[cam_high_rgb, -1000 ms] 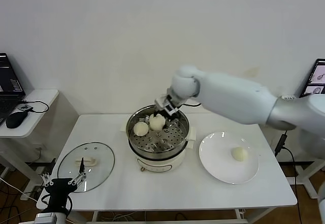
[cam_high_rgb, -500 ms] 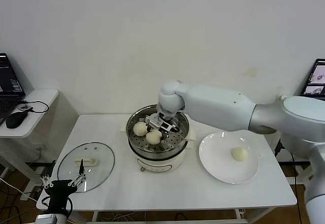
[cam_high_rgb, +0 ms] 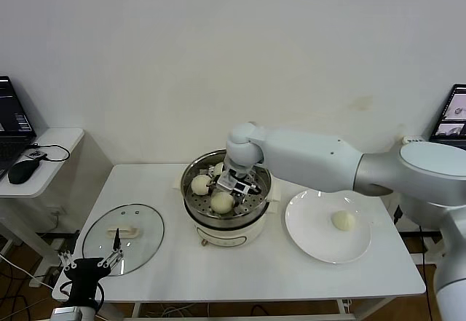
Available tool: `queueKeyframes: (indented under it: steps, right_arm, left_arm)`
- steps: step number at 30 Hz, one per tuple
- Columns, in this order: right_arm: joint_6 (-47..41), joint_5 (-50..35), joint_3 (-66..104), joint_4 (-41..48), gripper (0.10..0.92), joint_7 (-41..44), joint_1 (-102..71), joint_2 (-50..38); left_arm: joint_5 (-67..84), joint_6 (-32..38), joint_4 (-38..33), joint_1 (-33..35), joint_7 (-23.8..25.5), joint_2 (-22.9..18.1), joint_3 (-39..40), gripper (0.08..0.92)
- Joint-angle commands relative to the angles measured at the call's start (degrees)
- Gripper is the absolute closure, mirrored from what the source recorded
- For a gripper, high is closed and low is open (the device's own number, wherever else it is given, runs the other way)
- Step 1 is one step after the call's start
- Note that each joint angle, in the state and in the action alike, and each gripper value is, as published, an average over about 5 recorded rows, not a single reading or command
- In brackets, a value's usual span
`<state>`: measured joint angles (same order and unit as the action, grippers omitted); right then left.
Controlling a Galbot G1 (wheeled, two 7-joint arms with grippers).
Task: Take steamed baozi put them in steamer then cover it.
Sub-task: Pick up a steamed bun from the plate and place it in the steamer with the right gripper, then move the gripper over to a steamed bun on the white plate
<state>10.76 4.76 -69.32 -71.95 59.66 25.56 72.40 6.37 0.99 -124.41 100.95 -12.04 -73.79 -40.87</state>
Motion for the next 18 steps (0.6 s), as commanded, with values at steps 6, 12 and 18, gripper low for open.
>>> queueKeyframes:
  steps: [6, 12, 18]
  right_arm:
    - [-15.29, -12.08, 6.4, -7.21, 0.203, 0.25, 4.98, -14.66]
    - [-27.91, -14.49, 8.48, -13.73, 0.203, 0.97, 4.21, -28.21]
    - [-29.11, -12.46, 11.29, -16.69, 0.202, 2.04, -1.52, -40.94]
  left_arm:
    - [0.09, -0.2, -0.78, 0.15, 0.17, 0.67, -0.48, 0.177]
    - [0.12, -0.33, -0.76, -0.43, 0.31, 1.23, 0.1, 0.177]
    - [-0.2, -0.37, -0.58, -0.8, 0.41, 1.73, 1.22, 0.177]
